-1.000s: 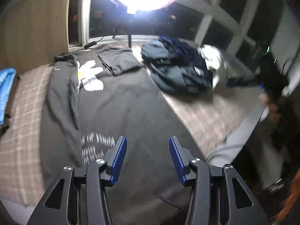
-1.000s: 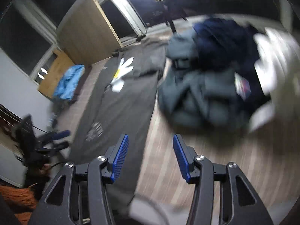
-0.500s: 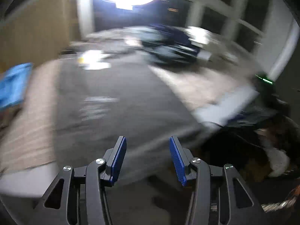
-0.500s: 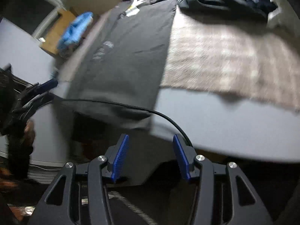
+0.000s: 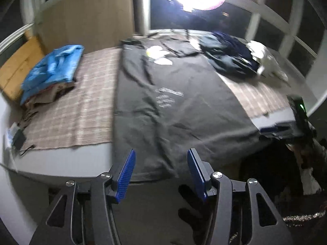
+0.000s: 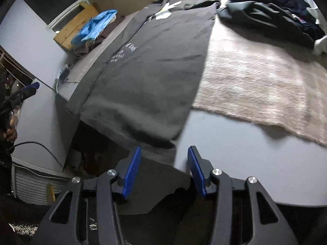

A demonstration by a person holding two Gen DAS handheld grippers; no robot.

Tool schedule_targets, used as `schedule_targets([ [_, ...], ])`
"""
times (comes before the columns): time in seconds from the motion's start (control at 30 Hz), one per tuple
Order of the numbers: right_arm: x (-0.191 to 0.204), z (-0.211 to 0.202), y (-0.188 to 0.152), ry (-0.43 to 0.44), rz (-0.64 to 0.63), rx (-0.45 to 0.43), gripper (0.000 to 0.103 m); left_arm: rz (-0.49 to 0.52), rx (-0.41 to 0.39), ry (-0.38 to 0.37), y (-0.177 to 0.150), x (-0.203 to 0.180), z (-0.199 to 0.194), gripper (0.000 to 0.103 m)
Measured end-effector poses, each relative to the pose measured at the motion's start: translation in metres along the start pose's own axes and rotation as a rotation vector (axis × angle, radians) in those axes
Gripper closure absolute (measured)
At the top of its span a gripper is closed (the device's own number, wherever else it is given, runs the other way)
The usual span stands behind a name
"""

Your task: Fold clothes

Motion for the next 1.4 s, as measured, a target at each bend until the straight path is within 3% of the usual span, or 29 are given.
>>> schedule_targets([
  [0.07, 0.003, 0.003, -0.003, 0.024, 0.002, 0.029, 0.095, 0.009, 0.009, -0.029, -0.001, -0.013, 0.002, 0.052],
  [0.1, 0.000, 0.003, -0.003, 0.055, 0.047, 0.039, 0.098, 0.010, 0.011, -0.038, -0.001, -0.017, 0.003, 0.052],
  [0.23, -0.018, -0.006, -0.001, 0.224, 0.308, 0.028, 0.099, 0.017, 0.018, -0.087, -0.004, -0.038, 0.010, 0.052],
  [0.33, -0.041, -0.013, 0.000, 0.194, 0.393, 0.017, 0.099, 0.079, 0.039, -0.161, -0.013, -0.072, 0.027, 0.052],
  [0.53, -0.030, -0.010, -0.009, 0.203, 0.340, 0.109, 0.097, 0.221, 0.055, -0.313, -0.031, -0.143, 0.065, 0.051],
  [0.6, -0.026, -0.013, -0.008, 0.204, 0.345, 0.115, 0.095, 0.331, 0.040, -0.307, -0.038, -0.159, 0.076, 0.051],
  [0.63, -0.029, -0.017, -0.006, 0.185, 0.348, 0.101, 0.086, 0.385, 0.036, -0.297, -0.042, -0.165, 0.081, 0.051],
  [0.67, -0.032, -0.021, -0.003, 0.161, 0.348, 0.082, 0.077, 0.424, 0.036, -0.288, -0.045, -0.168, 0.086, 0.051],
  [0.7, -0.035, -0.023, -0.001, 0.141, 0.343, 0.062, 0.075, 0.429, 0.044, -0.282, -0.048, -0.165, 0.090, 0.051],
  [1.0, -0.031, 0.002, -0.005, 0.126, 0.311, 0.105, 0.075, 0.516, 0.090, -0.315, -0.069, -0.153, 0.117, 0.052],
  [1.1, -0.030, 0.007, -0.005, 0.142, 0.323, 0.117, 0.077, 0.577, 0.061, -0.316, -0.073, -0.155, 0.118, 0.059],
  [1.13, -0.031, 0.008, -0.005, 0.151, 0.341, 0.119, 0.081, 0.588, 0.054, -0.316, -0.072, -0.154, 0.118, 0.067],
  [1.17, -0.031, 0.009, -0.004, 0.164, 0.362, 0.121, 0.095, 0.586, 0.057, -0.325, -0.070, -0.153, 0.118, 0.069],
  [1.2, -0.030, 0.007, -0.003, 0.191, 0.393, 0.115, 0.098, 0.560, 0.074, -0.353, -0.067, -0.150, 0.117, 0.078],
  [1.23, -0.030, 0.005, -0.001, 0.224, 0.429, 0.104, 0.098, 0.532, 0.093, -0.379, -0.063, -0.147, 0.117, 0.099],
  [1.4, -0.025, -0.016, 0.014, 0.307, 0.497, 0.045, 0.099, 0.419, 0.144, -0.451, -0.041, -0.131, 0.106, 0.101],
])
Point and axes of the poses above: each gripper's, at about its wrist camera, not at the fingertips, and z roughly the way its jaws point, x to its left, y to its top, the point moved 4 cm from there along z, roughly the way its jaws point, and after that the axes turned 15 degrees about -x, right-handed, at the moved point
